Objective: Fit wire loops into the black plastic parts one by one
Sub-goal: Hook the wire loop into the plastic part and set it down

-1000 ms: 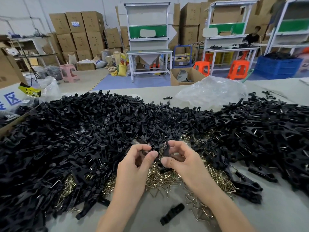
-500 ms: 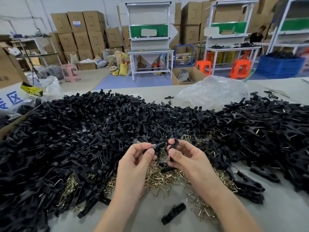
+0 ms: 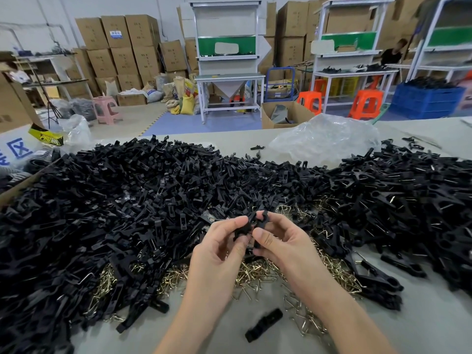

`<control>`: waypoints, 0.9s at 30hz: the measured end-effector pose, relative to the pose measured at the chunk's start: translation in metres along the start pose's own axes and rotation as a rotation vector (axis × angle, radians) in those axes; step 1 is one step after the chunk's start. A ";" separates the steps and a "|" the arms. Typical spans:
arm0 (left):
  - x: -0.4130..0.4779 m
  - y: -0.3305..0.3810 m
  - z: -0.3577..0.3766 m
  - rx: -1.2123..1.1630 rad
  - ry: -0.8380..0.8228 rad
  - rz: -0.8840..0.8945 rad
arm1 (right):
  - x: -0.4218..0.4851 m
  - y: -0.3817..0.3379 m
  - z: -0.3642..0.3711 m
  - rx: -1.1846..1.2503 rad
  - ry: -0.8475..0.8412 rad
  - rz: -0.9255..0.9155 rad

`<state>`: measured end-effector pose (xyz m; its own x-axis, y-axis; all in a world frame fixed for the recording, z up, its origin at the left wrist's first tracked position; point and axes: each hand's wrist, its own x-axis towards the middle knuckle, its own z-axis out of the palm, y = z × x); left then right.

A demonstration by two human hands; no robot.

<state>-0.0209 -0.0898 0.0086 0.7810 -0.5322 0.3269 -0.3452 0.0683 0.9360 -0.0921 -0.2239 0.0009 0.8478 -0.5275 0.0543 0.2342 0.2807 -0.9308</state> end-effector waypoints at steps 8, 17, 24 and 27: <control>0.002 -0.008 -0.012 0.209 0.066 0.047 | -0.006 -0.007 -0.002 -0.368 0.069 -0.154; 0.006 -0.007 -0.024 0.205 -0.092 0.029 | -0.010 -0.010 0.005 -0.445 -0.045 -0.147; 0.006 -0.007 -0.018 0.033 -0.086 -0.027 | -0.009 -0.007 0.006 -0.477 -0.068 -0.136; 0.007 -0.006 -0.018 -0.001 -0.064 -0.030 | -0.009 -0.005 0.007 -0.467 -0.100 -0.120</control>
<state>-0.0042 -0.0791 0.0076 0.7560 -0.5868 0.2900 -0.3218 0.0526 0.9454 -0.0979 -0.2152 0.0079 0.8748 -0.4480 0.1845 0.1143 -0.1792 -0.9772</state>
